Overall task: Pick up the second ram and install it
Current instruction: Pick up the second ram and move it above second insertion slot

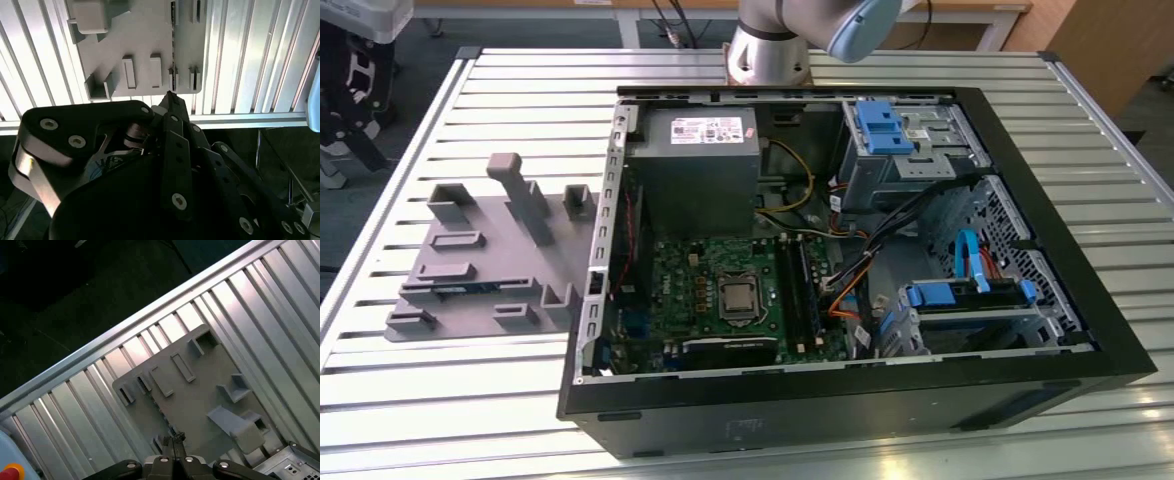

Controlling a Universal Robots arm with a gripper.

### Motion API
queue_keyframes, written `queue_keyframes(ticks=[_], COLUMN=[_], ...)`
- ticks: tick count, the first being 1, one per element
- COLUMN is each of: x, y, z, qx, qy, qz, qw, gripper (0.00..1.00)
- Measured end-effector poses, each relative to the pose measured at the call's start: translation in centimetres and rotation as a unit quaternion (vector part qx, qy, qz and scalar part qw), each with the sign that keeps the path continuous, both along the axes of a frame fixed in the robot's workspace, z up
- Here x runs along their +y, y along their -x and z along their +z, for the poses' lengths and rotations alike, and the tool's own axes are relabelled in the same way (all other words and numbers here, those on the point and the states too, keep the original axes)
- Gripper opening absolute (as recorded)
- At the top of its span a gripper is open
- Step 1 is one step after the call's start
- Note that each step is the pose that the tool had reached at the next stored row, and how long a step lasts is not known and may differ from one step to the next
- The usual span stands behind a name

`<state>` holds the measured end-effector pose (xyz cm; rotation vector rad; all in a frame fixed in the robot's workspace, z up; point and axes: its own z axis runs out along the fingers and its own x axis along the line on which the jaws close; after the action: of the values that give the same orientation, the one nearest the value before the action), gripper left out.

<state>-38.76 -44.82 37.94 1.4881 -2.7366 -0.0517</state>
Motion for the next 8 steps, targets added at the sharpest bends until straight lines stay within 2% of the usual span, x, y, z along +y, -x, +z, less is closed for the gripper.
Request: queue_keyframes(ticks=[8], x=[0.0], y=[0.0], z=[-0.01], qx=[-0.0001], qy=[0.0], qz=[0.034], qw=[0.9994], gripper=[0.11])
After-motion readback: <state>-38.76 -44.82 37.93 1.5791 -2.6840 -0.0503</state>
